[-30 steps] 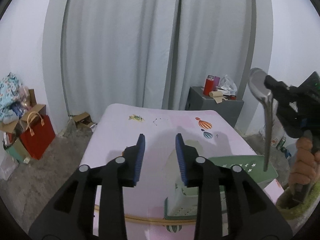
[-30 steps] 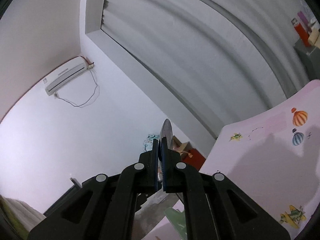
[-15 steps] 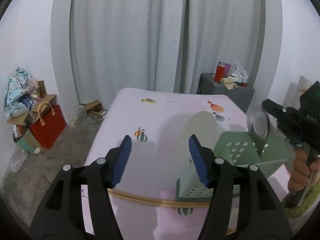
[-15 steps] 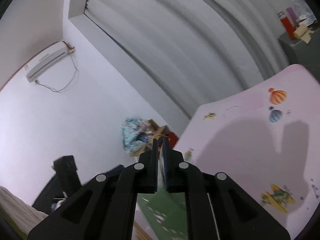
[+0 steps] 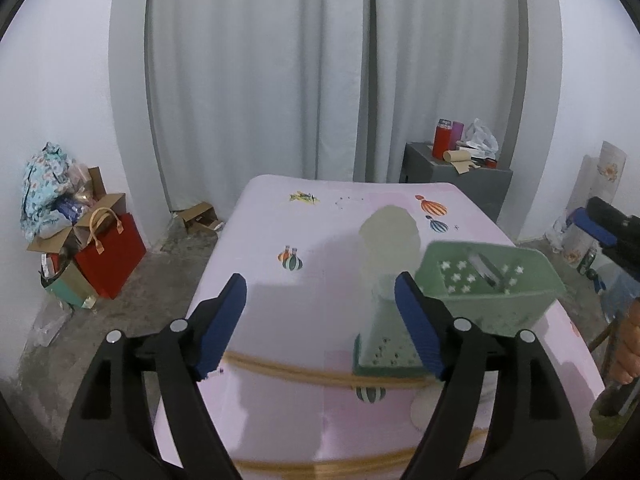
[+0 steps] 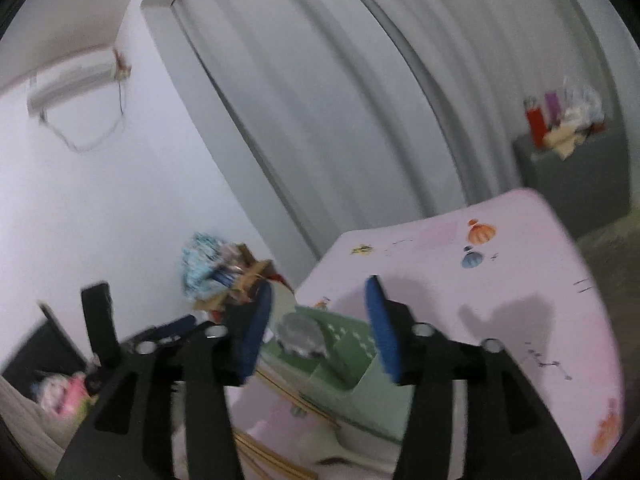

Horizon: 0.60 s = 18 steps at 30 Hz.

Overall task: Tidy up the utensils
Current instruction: 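Lower the metal spoon into the green holder with the right gripper while the left gripper inserts the paddle, then open both grippers and withdraw them from the green holder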

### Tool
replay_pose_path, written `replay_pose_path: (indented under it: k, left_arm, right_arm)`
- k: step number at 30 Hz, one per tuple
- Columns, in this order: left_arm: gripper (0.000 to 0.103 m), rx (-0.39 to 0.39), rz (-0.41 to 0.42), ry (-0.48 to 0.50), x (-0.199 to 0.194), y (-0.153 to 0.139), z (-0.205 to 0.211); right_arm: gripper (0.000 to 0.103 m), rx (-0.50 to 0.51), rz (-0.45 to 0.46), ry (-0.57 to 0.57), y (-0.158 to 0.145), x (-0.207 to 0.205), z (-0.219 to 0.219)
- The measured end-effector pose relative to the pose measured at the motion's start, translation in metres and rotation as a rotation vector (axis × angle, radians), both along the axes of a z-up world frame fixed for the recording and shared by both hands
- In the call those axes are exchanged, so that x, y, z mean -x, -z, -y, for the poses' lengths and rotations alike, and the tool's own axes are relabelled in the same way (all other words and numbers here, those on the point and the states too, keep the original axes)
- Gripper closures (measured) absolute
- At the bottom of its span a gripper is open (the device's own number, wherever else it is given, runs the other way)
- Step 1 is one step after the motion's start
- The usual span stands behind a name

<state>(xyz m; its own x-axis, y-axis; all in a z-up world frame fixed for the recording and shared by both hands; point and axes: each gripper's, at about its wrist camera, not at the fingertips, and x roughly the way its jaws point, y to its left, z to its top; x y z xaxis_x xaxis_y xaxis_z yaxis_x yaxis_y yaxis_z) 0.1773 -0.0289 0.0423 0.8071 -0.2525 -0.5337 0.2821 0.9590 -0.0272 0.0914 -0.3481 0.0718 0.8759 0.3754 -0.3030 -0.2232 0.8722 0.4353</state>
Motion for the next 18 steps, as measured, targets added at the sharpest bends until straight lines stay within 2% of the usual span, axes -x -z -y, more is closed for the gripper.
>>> replay_pose_path:
  k: [1,3,9,11,18]
  left_arm:
    - [0.029,0.002,-0.006,0.002,0.003,0.0,-0.001]
    - [0.028,0.01,-0.029,0.009,0.014,0.004,-0.005]
    - [0.023,0.035,-0.088,0.054,0.052,0.019,-0.015]
    - [0.021,0.04,-0.102,0.077,0.065,0.025,-0.017]
    - [0.015,0.072,-0.163,0.133,0.101,0.052,-0.022]
  right_arm:
    - [0.043,0.038,-0.003,0.016,-0.003,0.008,-0.006]
    - [0.029,0.124,-0.019,0.052,-0.007,0.023,-0.024]
    - [0.01,0.307,-0.077,0.111,0.006,0.055,-0.07]
    - [0.007,0.335,-0.112,0.124,0.018,0.067,-0.083]
    - [0.006,0.401,-0.242,0.205,0.059,0.094,-0.11]
